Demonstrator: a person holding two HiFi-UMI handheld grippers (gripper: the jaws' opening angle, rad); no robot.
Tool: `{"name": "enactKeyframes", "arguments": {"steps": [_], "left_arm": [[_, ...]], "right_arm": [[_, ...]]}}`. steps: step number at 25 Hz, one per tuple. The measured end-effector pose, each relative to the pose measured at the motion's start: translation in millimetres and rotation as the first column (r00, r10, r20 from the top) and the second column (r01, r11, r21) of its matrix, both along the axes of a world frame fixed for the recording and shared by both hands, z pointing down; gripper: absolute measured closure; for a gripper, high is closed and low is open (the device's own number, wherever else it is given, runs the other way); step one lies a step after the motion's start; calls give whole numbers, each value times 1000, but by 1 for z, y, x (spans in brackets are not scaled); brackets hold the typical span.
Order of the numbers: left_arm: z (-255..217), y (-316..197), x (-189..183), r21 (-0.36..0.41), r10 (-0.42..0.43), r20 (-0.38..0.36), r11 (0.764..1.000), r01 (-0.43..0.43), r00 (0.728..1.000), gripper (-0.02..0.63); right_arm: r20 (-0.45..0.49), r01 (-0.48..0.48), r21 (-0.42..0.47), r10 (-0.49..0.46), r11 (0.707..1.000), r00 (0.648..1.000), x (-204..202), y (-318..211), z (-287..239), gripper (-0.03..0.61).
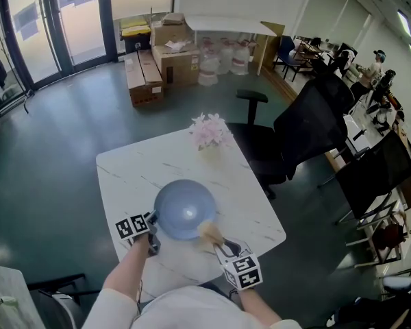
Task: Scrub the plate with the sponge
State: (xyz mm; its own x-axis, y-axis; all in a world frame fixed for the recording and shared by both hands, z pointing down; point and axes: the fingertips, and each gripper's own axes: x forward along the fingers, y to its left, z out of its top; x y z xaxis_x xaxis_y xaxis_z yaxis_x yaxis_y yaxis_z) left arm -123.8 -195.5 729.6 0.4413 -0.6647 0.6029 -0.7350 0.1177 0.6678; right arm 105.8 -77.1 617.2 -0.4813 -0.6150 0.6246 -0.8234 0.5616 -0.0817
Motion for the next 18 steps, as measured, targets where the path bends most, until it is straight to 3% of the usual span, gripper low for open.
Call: {"name": "enactKeyframes", "arguments": {"steps": [3, 9, 18], "left_arm": [[-14, 0, -3, 54, 23, 47, 998, -26, 999, 451], [-52, 3, 1, 181, 59, 44, 981, -66, 997, 480], [-122, 22, 18, 423, 158, 141, 883, -203, 977, 558]], "right_arm": [[-1, 5, 7, -5, 1000, 1000, -1, -1, -2, 462], [2, 14, 29, -14, 999, 1000, -6, -4, -10, 462], [18, 0, 57, -1, 998, 1000, -7, -8, -19, 462]]}}
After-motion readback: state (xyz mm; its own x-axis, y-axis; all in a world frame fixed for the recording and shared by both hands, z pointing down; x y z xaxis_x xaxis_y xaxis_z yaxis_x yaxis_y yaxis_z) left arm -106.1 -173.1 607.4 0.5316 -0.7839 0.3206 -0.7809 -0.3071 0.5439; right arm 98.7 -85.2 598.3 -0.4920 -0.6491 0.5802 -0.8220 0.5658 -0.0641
